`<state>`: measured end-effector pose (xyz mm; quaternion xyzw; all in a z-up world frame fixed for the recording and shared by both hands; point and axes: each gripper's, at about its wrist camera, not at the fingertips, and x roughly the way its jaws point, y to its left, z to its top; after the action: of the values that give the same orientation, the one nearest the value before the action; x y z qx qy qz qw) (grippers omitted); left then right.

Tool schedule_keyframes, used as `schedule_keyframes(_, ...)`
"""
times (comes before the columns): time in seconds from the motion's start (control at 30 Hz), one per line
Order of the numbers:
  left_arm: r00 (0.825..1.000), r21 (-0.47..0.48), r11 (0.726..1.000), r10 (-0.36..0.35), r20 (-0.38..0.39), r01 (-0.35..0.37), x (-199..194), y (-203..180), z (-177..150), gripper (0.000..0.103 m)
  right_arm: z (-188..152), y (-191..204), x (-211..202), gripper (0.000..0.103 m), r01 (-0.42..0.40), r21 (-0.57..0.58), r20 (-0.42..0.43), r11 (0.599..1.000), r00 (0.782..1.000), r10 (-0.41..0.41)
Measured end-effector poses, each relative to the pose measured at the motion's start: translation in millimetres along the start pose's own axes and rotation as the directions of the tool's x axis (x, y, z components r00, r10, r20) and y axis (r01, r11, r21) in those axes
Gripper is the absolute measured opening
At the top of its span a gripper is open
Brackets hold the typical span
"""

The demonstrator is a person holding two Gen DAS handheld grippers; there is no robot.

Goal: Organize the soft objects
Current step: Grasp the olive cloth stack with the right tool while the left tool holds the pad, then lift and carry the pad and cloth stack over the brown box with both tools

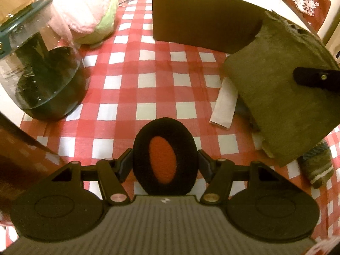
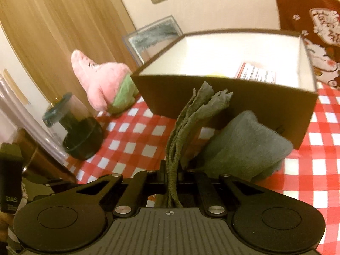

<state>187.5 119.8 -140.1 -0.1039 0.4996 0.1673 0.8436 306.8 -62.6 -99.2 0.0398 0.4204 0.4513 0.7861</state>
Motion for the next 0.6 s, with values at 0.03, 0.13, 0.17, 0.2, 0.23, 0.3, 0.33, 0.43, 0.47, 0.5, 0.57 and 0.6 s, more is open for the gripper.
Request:
schedule_keyframes(0.03,1.0,0.0,1.0,-0.001,0.003,0.001,-2,0,-1,0.062,0,0,-5,0.006,-0.002,0.003,0.009,1.0,1.0,0.002)
schedule_keyframes(0.13,1.0,0.002,1.0,-0.003,0.011,0.003,-11,-1,-3,0.062,0,-2,-26,0.006,0.0,0.011,0.039,1.0,0.999,0.0)
schedule_keyframes(0.17,1.0,0.003,1.0,-0.005,0.016,0.005,-14,-2,-4,0.062,-1,-3,-33,0.006,0.002,0.015,0.048,1.0,0.999,-0.002)
schedule_keyframes(0.2,1.0,0.004,1.0,-0.008,0.019,0.008,-17,-2,-5,0.062,-2,-5,-40,0.006,0.004,0.023,0.057,1.0,0.998,-0.005)
schedule_keyframes(0.23,1.0,0.005,1.0,-0.01,0.022,0.01,-19,-2,-5,0.062,-3,-7,-48,0.006,0.008,0.032,0.066,0.999,0.998,-0.01)
schedule_keyframes(0.3,0.999,0.01,1.0,-0.014,0.029,0.014,-25,-4,-6,0.062,-6,-12,-63,0.006,0.018,0.048,0.08,0.999,0.997,-0.021)
schedule_keyframes(0.33,0.999,0.014,1.0,-0.016,0.033,0.016,-28,-5,-7,0.062,-8,-15,-71,0.006,0.027,0.057,0.089,0.998,0.996,-0.032)
schedule_keyframes(0.43,0.999,0.023,0.999,-0.024,0.046,0.022,-37,-8,-9,0.062,-12,-23,-93,0.006,0.052,0.077,0.108,0.996,0.992,-0.061)
schedule_keyframes(0.47,0.998,0.026,0.999,-0.025,0.05,0.024,-40,-8,-9,0.062,-13,-25,-101,0.006,0.061,0.083,0.114,0.995,0.991,-0.07)
schedule_keyframes(0.5,0.998,0.027,0.999,-0.026,0.053,0.025,-43,-9,-9,0.062,-14,-28,-109,0.006,0.073,0.091,0.121,0.993,0.989,-0.083)
schedule_keyframes(0.57,0.998,0.032,0.999,-0.028,0.059,0.026,-47,-11,-9,0.062,-15,-32,-120,0.006,0.092,0.103,0.129,0.99,0.986,-0.105)
schedule_keyframes(0.6,0.998,0.035,0.999,-0.027,0.06,0.025,-49,-11,-8,0.062,-16,-35,-126,0.006,0.103,0.11,0.134,0.989,0.984,-0.118)
